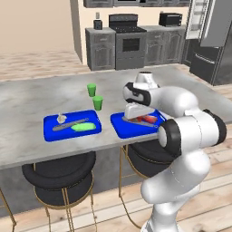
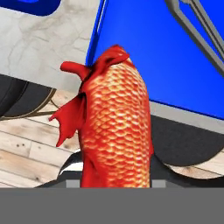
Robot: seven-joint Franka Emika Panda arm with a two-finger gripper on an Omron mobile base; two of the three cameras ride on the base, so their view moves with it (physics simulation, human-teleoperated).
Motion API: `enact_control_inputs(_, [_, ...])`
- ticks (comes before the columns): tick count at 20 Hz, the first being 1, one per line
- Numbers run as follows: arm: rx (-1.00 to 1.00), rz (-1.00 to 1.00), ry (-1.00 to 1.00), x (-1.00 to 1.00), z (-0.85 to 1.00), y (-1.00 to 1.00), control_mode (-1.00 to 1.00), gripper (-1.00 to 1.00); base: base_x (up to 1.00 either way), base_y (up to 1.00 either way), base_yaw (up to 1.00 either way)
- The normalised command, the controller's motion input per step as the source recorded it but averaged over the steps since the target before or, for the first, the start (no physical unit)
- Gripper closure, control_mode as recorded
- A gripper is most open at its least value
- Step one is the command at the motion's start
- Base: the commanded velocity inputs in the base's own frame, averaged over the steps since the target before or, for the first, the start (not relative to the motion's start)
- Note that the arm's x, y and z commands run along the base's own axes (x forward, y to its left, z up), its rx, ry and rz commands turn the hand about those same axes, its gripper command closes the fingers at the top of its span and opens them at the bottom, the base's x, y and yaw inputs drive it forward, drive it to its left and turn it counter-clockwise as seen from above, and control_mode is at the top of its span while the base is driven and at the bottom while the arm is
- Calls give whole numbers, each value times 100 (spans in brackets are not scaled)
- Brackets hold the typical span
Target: Gather the garlic and corn from the fridge and place them on a tray on the dining counter. Then gather the steak and fish from the fridge and place them on the other tray.
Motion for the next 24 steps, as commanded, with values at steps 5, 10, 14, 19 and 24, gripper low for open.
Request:
enact_control_inputs(5, [1,5,-5,46,-25,2,-100,100,0,0,0])
enact_control_inputs(10, [2,0,-7,67,-39,11,-100,100,0,0,0])
enact_control_inputs(14, [1,0,-17,49,-45,11,-100,100,0,0,0])
enact_control_inputs(19, [0,0,-7,28,-34,1,-100,100,0,0,0])
enact_control_inputs(24, [0,0,0,16,-40,-15,-100,100,0,0,0])
